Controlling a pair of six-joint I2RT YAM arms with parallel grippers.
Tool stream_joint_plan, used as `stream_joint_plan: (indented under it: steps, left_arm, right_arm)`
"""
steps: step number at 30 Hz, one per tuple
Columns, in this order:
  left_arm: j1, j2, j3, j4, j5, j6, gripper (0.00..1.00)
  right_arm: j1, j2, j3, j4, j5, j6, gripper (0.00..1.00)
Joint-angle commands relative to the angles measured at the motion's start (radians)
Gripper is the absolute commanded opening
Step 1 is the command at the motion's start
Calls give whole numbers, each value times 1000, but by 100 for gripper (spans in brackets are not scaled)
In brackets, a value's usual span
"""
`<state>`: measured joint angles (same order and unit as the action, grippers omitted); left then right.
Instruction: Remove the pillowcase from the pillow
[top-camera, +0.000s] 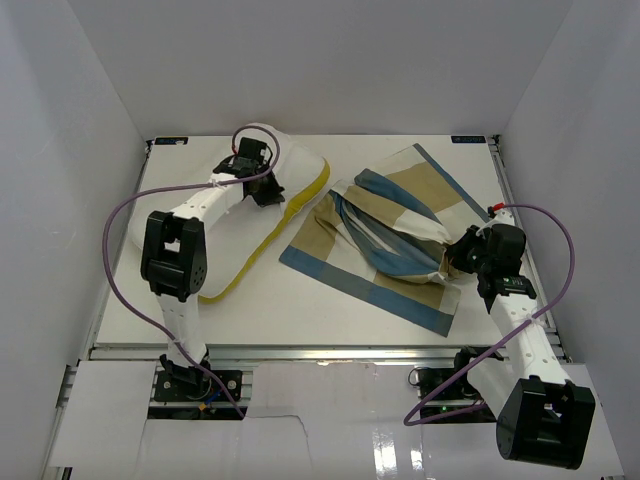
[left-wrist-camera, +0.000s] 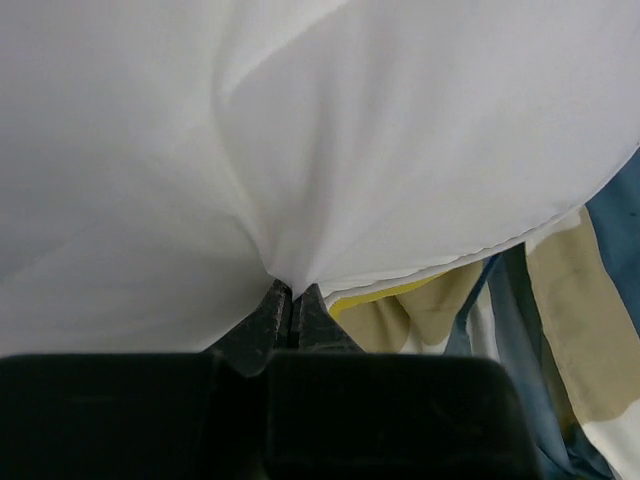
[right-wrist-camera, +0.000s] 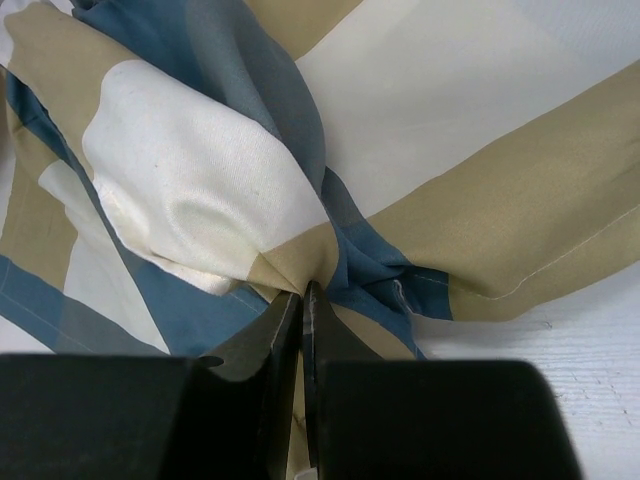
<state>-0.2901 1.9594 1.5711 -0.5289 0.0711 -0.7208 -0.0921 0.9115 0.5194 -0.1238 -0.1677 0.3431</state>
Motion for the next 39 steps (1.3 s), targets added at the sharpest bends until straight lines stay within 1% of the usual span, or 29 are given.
stream_joint_plan:
  steps: [1,3,4,5,6,7,8,9,11,12,13,15,16,17,18,19,21,22,23,25,26,27,29,30,32,33,35,36,39]
  left_arm:
    - [22,-2,46,38,-59,-19,0]
    - [32,18,29,9,-117,-58,0]
    - [45,16,12,21,-110,-65,0]
    - [51,15,-3,47,-88,-65,0]
    - [61,18,-19,90,-23,-57,0]
    - [63,21,-13,104,8,-43,3]
    - [63,27,-2,119,42,-26,37]
    - [63,33,13,119,124,-10,54]
    - [60,30,52,98,202,30,77]
    - [57,19,59,83,217,44,82]
    - [54,-17,69,66,214,59,90]
    - [54,-72,58,11,170,101,98]
    - [54,-105,43,0,88,113,98]
    - [57,-178,-9,-11,34,116,98]
    - [62,-212,-43,-11,-15,115,98]
    - [86,-271,-118,-11,-78,107,98]
    - [132,-322,-205,3,-73,67,98]
    - [190,-347,-253,15,-35,49,98]
    - [218,-396,-357,58,7,35,98]
    - [256,-442,-452,95,-10,-2,98]
    - [265,-462,-491,127,1,-3,98]
    - [273,-493,-550,132,7,-6,98]
    - [292,-517,-598,153,19,-15,98]
    - [331,-542,-649,165,27,-35,98]
    - [341,-565,-704,211,36,-61,98]
    - [342,-582,-751,230,47,-81,98]
    - [341,-591,-789,262,65,-100,98]
    - [341,-596,-805,270,74,-109,98]
    - [341,-643,-879,316,84,-152,98]
  right_arm:
    - [-5,-10,-1,26,-6,-18,8]
    - [-5,-10,-2,32,-3,-16,8]
    - [-5,-10,-1,33,-4,-16,9]
    - [-5,-7,1,32,-10,-18,9]
    - [-5,-6,4,30,-13,-19,9]
    - [-5,-8,2,27,-15,-21,9]
    - [-5,-11,-1,29,-19,-23,9]
    - [-5,-20,-4,36,-24,-23,9]
    - [-5,-29,-16,49,-38,-18,10]
    - [-5,-33,-18,53,-42,-16,11]
    - [-5,-33,-19,55,-46,-15,11]
    - [-5,-25,-21,56,-56,-12,11]
    - [-5,-22,-27,67,-62,-10,11]
    - [-5,-17,-30,70,-73,-4,11]
    - [-5,-1,-33,69,-75,-1,14]
    - [-5,9,-38,69,-73,5,15]
    - [-6,36,-51,69,-67,42,15]
    - [-6,43,-62,70,-66,57,15]
    - [-6,50,-88,78,-59,72,14]
    - [-8,47,-126,107,-72,118,15]
    - [-8,38,-145,145,-90,128,19]
    - [-8,36,-165,150,-96,134,27]
    - [-8,24,-168,142,-102,132,35]
    - [-8,17,-161,125,-102,126,42]
    - [-8,-26,-147,76,-95,123,55]
    - [-8,-45,-127,38,-89,119,68]
    - [-8,-97,-90,-20,-52,94,78]
    - [-8,-109,-40,-93,-32,82,87]
    - [-8,-154,28,-175,19,37,89]
